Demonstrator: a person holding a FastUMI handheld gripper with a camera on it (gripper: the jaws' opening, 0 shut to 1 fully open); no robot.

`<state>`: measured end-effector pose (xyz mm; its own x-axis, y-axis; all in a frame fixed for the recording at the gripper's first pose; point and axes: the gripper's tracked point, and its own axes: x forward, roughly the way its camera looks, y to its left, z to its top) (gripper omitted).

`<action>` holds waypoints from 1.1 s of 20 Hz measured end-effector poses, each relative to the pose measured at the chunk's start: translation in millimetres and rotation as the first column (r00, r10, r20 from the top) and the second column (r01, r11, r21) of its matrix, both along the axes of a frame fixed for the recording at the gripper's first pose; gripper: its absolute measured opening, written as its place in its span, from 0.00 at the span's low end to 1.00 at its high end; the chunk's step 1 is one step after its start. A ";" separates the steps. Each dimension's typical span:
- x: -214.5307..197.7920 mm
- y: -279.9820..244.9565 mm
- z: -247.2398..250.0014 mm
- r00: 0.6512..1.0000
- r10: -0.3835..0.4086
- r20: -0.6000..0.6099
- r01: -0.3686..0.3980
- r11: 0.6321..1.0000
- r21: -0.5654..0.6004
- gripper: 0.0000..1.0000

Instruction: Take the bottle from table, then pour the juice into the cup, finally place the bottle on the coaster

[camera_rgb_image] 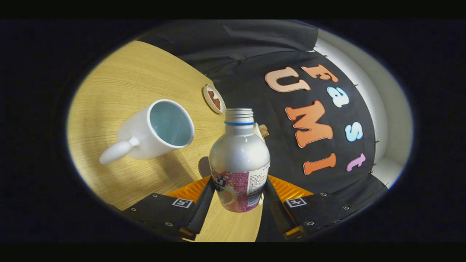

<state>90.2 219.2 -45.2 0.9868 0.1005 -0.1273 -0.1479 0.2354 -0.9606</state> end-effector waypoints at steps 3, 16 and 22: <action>-1.3 1.9 -0.8 1.000 0.011 -0.004 -0.011 0.999 -0.035 0.77; 4.0 -4.7 11.7 0.996 0.046 0.074 -0.022 0.955 -0.296 0.76; 7.8 -6.0 18.0 0.994 0.062 0.091 -0.023 0.925 -0.378 0.77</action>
<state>98.0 213.3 -27.2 0.9922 0.1062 -0.0659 -0.0495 -0.1503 -0.9874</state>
